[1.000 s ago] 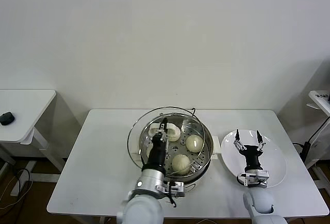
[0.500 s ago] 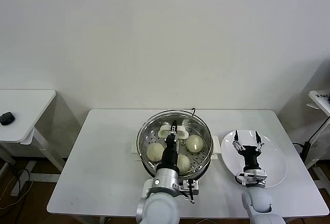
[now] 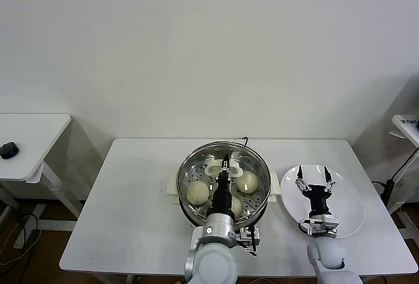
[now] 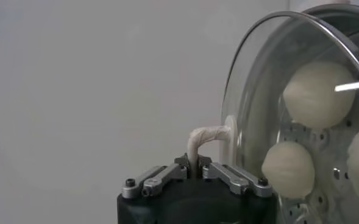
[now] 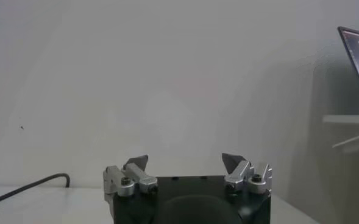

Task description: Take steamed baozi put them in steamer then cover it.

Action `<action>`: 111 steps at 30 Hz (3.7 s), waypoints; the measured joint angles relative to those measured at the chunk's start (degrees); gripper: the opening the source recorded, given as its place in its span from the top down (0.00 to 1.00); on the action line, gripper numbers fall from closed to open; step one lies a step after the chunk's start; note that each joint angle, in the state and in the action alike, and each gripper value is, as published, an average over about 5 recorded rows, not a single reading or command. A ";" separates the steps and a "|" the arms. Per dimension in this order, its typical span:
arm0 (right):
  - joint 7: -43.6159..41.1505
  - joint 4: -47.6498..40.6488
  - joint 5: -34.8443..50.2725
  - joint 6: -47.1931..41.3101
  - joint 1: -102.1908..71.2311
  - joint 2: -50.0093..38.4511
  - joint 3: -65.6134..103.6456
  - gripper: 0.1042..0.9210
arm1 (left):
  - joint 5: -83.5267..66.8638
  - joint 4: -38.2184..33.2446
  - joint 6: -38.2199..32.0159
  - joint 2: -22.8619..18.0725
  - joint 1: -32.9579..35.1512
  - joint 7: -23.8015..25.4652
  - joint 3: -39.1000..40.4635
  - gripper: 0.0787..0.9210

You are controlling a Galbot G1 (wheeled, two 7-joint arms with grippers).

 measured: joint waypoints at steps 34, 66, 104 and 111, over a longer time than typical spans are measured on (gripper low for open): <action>0.01 -0.42 -0.24 0.04 0.60 0.41 -0.08 0.12 | 3.88 2.95 -1.33 -1.01 0.65 -0.02 -0.54 0.87; 0.14 -0.33 -0.40 0.17 0.77 0.39 -0.18 0.12 | 3.05 -1.51 -2.26 0.88 3.39 0.92 -0.23 0.31; 0.95 2.30 2.10 -2.24 0.32 -1.46 -1.34 0.12 | -61.22 -10.72 -18.07 7.56 5.52 -18.09 -27.52 0.12; 0.57 3.77 4.49 -4.44 -0.71 -2.65 -1.66 0.12 | -78.23 -5.26 -28.16 8.15 7.65 -18.56 -37.45 0.12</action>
